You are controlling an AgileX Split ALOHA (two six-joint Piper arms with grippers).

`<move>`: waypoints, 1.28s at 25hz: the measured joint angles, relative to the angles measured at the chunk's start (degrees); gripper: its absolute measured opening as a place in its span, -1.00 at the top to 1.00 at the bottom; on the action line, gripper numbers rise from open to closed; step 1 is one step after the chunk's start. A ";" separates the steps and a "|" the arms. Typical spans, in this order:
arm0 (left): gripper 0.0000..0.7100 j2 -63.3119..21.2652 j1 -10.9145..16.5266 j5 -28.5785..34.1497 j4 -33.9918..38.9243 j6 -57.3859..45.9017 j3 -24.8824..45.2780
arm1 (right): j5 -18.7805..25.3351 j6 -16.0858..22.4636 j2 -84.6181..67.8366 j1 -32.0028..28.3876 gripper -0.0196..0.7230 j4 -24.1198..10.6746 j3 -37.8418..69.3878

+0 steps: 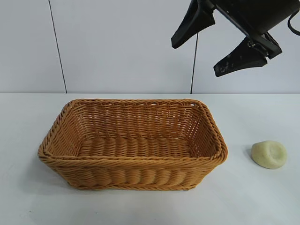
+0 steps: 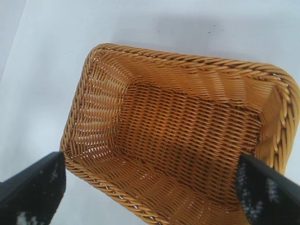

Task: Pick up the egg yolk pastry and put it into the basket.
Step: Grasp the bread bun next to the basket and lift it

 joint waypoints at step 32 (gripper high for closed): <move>-0.96 -1.59 0.00 0.06 -0.23 0.11 0.00 | -0.25 21.22 16.58 -13.79 -0.87 -35.92 -0.45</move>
